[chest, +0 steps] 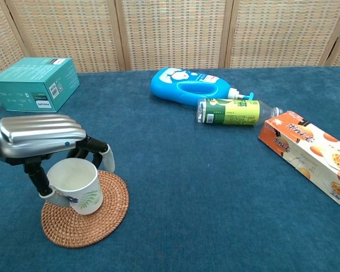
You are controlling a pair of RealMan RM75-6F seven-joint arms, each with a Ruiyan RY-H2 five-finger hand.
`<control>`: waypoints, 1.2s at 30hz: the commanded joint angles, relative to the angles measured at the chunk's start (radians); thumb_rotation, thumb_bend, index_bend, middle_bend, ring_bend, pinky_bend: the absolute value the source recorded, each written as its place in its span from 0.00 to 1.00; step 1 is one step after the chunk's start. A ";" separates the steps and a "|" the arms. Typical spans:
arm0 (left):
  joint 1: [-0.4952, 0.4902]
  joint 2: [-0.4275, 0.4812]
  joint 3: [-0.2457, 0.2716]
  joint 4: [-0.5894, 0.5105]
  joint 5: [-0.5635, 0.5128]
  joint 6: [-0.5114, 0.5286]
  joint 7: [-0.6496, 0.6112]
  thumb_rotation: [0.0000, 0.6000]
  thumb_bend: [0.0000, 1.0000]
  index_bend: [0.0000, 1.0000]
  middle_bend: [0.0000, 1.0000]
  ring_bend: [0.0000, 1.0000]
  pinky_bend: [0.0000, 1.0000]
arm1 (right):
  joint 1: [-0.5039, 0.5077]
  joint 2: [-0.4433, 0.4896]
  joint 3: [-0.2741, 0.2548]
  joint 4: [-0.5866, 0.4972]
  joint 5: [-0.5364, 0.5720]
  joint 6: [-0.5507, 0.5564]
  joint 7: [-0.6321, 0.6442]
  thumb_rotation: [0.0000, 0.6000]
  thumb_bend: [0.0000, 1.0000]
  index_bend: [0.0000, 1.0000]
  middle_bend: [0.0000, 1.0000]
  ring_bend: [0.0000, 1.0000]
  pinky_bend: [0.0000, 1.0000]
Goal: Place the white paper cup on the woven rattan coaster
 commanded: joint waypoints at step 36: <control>0.317 0.255 -0.054 -0.179 -0.225 0.491 -0.086 1.00 0.00 0.00 0.00 0.00 0.00 | -0.019 0.031 -0.015 -0.067 -0.037 0.035 -0.007 1.00 0.00 0.04 0.00 0.00 0.00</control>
